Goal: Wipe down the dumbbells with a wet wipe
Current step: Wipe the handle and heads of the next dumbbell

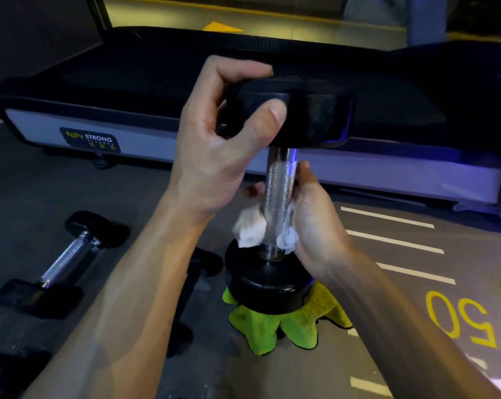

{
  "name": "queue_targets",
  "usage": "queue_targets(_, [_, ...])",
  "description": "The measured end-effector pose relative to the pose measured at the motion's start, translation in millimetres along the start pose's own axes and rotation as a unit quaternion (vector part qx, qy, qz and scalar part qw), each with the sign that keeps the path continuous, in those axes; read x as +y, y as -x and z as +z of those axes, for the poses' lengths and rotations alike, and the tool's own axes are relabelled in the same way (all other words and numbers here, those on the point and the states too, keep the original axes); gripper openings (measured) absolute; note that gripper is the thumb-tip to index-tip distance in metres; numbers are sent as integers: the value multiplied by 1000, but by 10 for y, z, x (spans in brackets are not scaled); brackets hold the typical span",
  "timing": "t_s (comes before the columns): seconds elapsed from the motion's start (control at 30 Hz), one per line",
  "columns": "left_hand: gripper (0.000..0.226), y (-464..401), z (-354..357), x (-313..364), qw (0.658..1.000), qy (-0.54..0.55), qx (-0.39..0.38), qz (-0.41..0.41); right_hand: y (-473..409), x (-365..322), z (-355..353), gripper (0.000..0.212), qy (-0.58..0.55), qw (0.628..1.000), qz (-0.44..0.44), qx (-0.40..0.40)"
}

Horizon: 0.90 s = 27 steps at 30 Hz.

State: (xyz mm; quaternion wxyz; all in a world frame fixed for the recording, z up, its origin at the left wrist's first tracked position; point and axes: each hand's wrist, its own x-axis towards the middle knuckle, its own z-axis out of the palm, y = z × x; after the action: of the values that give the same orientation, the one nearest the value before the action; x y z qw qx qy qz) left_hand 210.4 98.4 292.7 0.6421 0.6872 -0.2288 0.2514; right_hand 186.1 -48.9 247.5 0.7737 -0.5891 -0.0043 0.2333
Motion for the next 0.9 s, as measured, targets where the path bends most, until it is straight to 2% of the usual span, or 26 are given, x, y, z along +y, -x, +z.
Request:
queue_targets(0.07, [34, 8, 12, 5, 1000, -1, 1, -1, 112, 61, 51, 89, -31, 998, -25, 41])
queue_targets(0.1, [35, 10, 22, 9, 1000, -2, 3, -2, 157, 72, 93, 80, -62, 995, -28, 75])
queue_targets(0.17, [36, 12, 43, 12, 1000, -3, 10, -6, 369, 150, 69, 41, -105, 988, -56, 101])
queue_targets(0.2, [36, 9, 49, 11, 1000, -2, 14, -7, 448, 206, 11, 41, -117, 983, -68, 127])
queue_targets(0.23, [35, 4, 55, 8, 1000, -1, 18, -9, 534, 231, -25, 48, -103, 980, -83, 149])
queue_targets(0.27, [35, -3, 57, 3, 1000, 1, 21, -9, 575, 268, -85, 47, -44, 980, -98, 167])
queue_targets(0.33, [33, -9, 52, -6, 1000, 2, 22, -8, 588, 306, -126, 41, 149, 961, -136, 191])
queue_targets(0.37, [32, -8, 48, -8, 1000, 2, 23, -7, 575, 313, -109, 45, 244, 940, -148, 186])
queue_targets(0.43, [32, -1, 43, -1, 1000, 5, 26, -4, 506, 325, -70, 48, 336, 916, -159, 151])
queue_targets(0.53, [35, 16, 47, 13, 1000, 9, 24, -2, 373, 316, -70, 34, 360, 910, -164, 121])
queue_targets(0.6, [35, 21, 52, 19, 1000, 12, 18, -4, 285, 269, -130, 33, 372, 909, -145, 118])
queue_targets(0.73, [36, 14, 46, 19, 1000, 13, 16, -10, 182, 80, -204, 43, 268, 950, -147, 58])
queue_targets(0.83, [33, 10, 22, 7, 1000, 5, 12, -8, 147, 67, -37, 39, 193, 957, -191, 100])
queue_targets(0.9, [32, 18, 1, 5, 1000, 6, 13, -6, 170, 175, 25, 29, 239, 948, -177, 114])
